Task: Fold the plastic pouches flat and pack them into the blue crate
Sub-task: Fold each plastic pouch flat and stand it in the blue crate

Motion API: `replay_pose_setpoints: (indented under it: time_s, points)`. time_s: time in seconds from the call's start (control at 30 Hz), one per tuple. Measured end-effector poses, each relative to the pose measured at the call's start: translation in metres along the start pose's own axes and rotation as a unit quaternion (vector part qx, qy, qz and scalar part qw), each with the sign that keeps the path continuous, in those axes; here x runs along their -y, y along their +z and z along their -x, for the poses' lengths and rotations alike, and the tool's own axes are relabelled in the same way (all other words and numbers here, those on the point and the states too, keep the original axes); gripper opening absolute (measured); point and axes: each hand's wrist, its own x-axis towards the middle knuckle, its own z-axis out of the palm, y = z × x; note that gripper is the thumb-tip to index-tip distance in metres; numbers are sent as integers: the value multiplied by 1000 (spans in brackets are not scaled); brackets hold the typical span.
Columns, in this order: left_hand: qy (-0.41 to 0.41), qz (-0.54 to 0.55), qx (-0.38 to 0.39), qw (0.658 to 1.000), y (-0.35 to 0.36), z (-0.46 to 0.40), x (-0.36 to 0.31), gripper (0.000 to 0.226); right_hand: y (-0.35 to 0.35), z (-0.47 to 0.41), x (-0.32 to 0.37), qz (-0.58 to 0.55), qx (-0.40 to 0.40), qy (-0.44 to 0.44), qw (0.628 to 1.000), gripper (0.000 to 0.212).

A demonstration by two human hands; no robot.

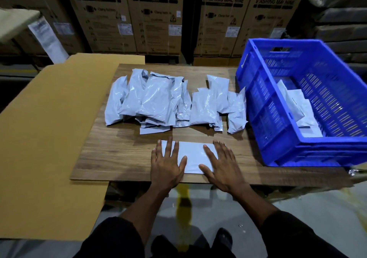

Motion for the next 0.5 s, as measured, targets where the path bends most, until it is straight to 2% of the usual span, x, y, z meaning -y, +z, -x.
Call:
replay_pose_setpoints:
  time_s: [0.17,0.23,0.33,0.43,0.5]
  points:
    - [-34,-9,16,999,0,3,8,71,-14,-2,-17,-6,68,9,998,78]
    - [-50,5,13,999,-4,0,5,71,-20,-3,-16,-6,65,20,998,81]
    - [21,36,2,999,-4,-9,-13,63,-21,-4,4,45,0,-42,998,73]
    - [74,69,28,994,-2,-12,-30,68,-7,-9,22,60,2,-124,991,64]
    - [81,42,29,995,4,-4,-25,65,-5,-10,19,64,7,-127,990,63]
